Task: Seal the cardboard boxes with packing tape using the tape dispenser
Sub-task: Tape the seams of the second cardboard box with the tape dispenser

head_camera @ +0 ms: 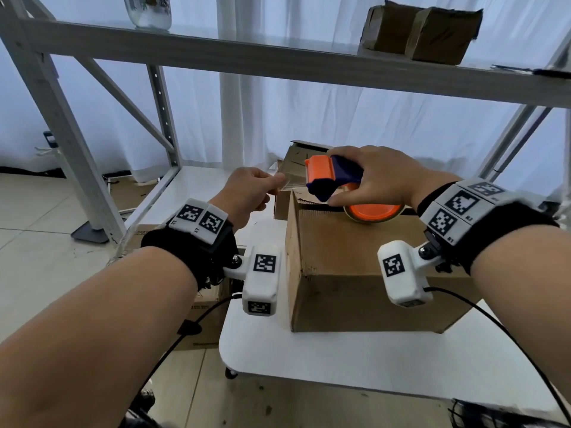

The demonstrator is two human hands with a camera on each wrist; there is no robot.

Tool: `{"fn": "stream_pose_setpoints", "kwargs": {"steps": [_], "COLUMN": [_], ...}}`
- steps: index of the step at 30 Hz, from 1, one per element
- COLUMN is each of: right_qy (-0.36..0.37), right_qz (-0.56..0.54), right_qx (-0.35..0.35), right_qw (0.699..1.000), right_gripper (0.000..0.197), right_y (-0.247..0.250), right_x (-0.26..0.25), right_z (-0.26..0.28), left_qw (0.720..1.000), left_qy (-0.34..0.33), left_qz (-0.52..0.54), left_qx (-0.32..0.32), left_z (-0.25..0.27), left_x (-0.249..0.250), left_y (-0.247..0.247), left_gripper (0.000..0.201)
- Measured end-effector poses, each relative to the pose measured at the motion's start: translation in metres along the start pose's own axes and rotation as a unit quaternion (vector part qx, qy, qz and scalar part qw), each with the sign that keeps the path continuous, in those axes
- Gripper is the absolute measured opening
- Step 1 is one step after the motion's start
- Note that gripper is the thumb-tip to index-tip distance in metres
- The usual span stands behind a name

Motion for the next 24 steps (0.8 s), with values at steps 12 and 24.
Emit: {"fn": "stream_pose_setpoints", "kwargs": {"steps": [12, 24], "right_qy": [0.003, -0.037], "right_qz": [0.116, 0.133], "right_qx": [-0.068, -0.169], "right_qw": [0.991, 0.976], "right_gripper": [0.088, 0.108], "right_y": [0.009, -0.027], "right_x": [-0.008, 0.016], "right_z": [-0.018, 0.001], "left_qw": [0.997, 0.993], "left_qy": [0.021, 0.074], "left_qz": [-0.006, -0.032], "left_qx": [0.079, 0.091], "left_z": [-0.007, -0.014], "left_x": [-0.007, -0.042], "left_y": [0.011, 0.014], "left_gripper": [0.021, 0.019]}}
Point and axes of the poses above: each hand's wrist, its own z-axis away from the middle knuckle, its own y-axis out of the back of the hand, x = y × z, the point moved 5 cm from there along -z, towards the middle knuckle, and after that the axes turned 14 degrees about y, right-handed, at the moved point
